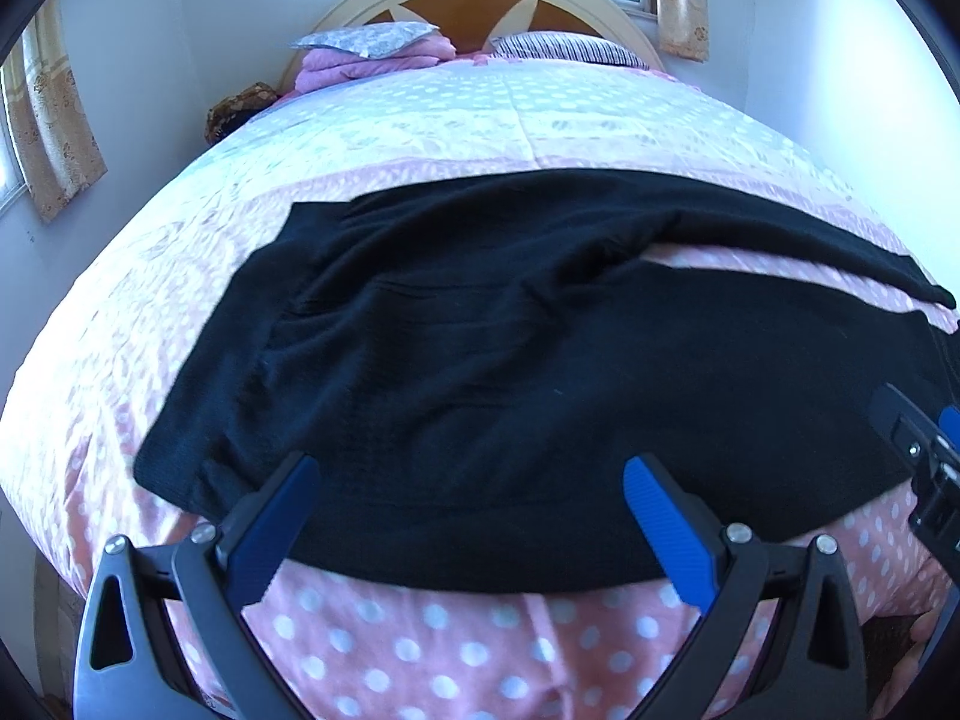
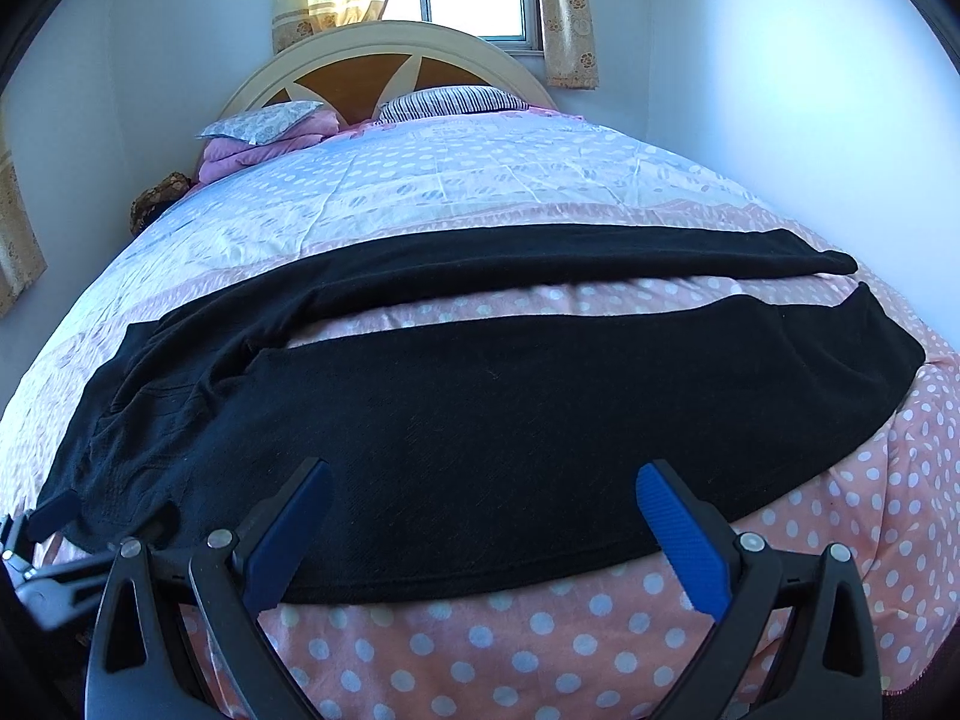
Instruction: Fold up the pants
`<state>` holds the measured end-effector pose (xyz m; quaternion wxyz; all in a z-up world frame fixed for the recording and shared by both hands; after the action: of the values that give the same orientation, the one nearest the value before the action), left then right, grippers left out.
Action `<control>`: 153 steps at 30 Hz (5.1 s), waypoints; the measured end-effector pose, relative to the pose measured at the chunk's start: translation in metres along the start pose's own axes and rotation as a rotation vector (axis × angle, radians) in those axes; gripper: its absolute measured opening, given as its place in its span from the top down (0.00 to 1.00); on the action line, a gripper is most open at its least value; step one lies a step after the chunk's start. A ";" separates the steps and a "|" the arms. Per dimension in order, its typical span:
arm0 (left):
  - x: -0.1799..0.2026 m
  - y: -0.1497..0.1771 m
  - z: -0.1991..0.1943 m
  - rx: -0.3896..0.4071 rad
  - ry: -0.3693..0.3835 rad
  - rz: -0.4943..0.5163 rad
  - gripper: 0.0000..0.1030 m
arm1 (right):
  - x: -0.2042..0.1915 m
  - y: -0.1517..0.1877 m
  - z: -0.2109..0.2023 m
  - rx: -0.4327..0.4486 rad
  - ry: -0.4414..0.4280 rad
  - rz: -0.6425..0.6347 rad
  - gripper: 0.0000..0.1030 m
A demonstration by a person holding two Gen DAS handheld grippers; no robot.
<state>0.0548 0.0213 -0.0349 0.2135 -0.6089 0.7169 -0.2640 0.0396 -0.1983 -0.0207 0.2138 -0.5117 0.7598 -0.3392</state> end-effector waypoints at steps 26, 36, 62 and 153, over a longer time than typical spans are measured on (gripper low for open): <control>-0.124 -0.127 0.081 -0.039 0.128 -0.134 0.63 | -0.043 -0.042 0.007 0.079 -0.139 -0.148 0.02; -0.150 -0.144 0.160 -0.156 0.096 -0.167 0.72 | -0.050 -0.057 0.040 0.015 -0.153 -0.160 0.03; -0.143 -0.163 0.182 -0.182 0.256 -0.148 0.38 | -0.115 -0.156 0.233 -0.257 -0.450 -0.537 0.03; -0.118 -0.014 0.012 0.273 0.507 -0.696 0.21 | -0.173 0.012 0.051 -0.131 -0.662 -0.311 0.60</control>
<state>0.0925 0.1347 -0.0374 0.0082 -0.6962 0.4574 -0.5531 0.1332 -0.0506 -0.0682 0.3608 -0.7157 0.5828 -0.1343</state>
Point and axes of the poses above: each gripper's, at about its wrist camera, not at the fingertips, and z roughly the way its jaws point, x to its right, y to its underside, the point moved 6 cm from there along z, roughly the way its jaws point, and after that the axes turned 5 degrees about y, right-handed, at the moved point
